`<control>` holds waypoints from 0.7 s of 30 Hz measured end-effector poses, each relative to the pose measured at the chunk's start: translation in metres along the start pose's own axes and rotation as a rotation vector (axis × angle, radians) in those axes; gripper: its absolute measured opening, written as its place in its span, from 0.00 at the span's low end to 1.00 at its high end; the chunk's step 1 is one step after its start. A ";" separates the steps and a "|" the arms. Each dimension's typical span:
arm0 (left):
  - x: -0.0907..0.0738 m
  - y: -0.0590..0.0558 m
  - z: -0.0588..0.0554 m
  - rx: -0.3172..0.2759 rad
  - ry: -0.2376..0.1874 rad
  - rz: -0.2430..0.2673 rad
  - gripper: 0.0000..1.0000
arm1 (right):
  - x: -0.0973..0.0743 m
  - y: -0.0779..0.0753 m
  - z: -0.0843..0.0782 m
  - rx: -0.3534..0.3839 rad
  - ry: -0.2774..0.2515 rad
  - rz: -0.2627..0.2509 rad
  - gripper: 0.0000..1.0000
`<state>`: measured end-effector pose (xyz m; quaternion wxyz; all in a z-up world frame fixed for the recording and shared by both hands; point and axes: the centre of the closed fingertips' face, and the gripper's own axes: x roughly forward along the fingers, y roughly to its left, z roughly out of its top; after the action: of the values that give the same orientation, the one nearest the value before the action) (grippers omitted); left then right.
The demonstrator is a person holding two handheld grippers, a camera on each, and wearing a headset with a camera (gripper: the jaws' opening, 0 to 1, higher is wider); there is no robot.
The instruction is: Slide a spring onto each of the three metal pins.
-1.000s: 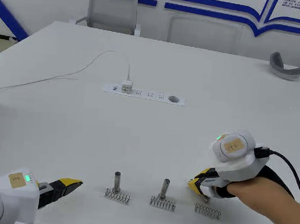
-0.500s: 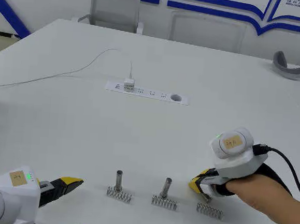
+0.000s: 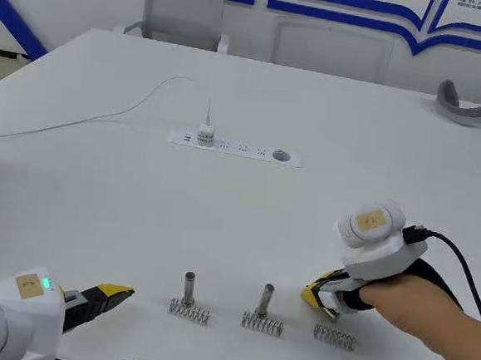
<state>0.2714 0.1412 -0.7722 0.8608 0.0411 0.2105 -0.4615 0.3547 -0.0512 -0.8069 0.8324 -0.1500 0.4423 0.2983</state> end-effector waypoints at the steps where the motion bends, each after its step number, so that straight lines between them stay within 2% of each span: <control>1: 0.000 0.000 0.000 -0.001 -0.001 0.001 0.77 | 0.000 0.000 0.000 0.004 -0.005 -0.002 0.09; 7: -0.001 0.000 0.002 0.002 -0.003 0.002 0.77 | -0.003 -0.002 0.000 0.003 -0.015 -0.033 0.09; 11: -0.001 0.002 0.002 0.000 -0.003 0.007 0.77 | -0.013 -0.002 0.005 0.002 -0.043 -0.040 0.09; 21: 0.001 0.000 0.004 0.007 -0.005 -0.001 0.76 | -0.029 0.001 0.007 -0.018 -0.073 -0.058 0.09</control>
<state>0.2731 0.1399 -0.7692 0.8610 0.0428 0.2068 -0.4627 0.3461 -0.0576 -0.7789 0.8548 -0.1592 0.4045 0.2834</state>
